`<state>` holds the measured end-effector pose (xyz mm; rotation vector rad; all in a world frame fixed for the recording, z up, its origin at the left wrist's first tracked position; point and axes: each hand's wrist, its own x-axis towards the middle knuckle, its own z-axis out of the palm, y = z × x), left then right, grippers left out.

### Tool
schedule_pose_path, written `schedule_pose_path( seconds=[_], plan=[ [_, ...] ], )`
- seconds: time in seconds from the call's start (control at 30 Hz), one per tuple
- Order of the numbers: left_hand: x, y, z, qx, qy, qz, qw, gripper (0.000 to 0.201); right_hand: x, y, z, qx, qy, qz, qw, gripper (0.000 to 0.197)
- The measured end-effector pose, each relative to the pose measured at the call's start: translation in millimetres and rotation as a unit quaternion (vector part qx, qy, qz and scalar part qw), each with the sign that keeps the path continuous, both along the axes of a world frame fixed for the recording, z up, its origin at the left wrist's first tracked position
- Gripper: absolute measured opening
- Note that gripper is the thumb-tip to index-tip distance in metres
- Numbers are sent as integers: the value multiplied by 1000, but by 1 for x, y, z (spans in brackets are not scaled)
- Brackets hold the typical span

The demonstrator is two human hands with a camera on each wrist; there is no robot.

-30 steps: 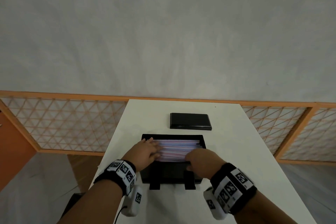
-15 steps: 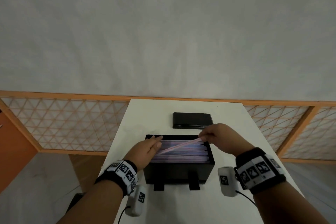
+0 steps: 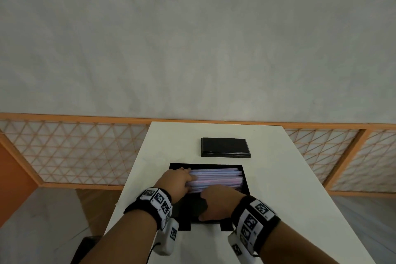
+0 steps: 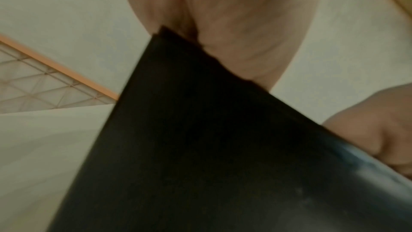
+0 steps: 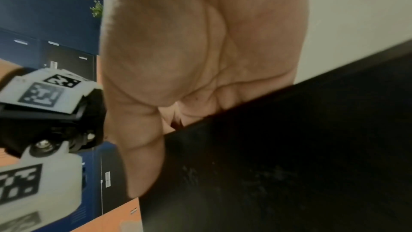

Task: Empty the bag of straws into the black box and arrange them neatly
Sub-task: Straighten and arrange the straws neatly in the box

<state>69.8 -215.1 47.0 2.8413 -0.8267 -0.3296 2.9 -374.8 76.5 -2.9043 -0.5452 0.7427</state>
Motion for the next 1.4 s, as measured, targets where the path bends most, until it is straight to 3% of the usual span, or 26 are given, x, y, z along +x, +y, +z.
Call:
schedule_pose_path(
  seconds=[0.17,0.3,0.4,0.63,0.93,1.1,1.27,1.4],
  plan=[
    [6,-4,-6,12,18,9,1000,49,17,8,-1,6,73,-67,995,46],
    [7,-3,-8,-44,18,37,998,44,25,21,-9,20,77,-118,990,64],
    [8,-4,-8,-38,0,35,999,42,30,23,-12,20,94,-144,985,65],
    [7,-4,-14,-79,-3,52,995,40,34,20,-8,24,117,-162,980,65],
    [5,-6,-6,-31,1,50,998,45,37,18,-11,149,107,-136,974,75],
    [2,-7,-5,-51,-19,47,997,45,33,13,-21,33,-1,-107,994,57],
    [-1,0,-6,-151,-37,48,987,46,20,4,-25,171,-133,-64,974,48],
    [-1,3,-4,-182,-57,24,981,39,8,-5,-27,131,-219,-33,966,44]
  ],
)
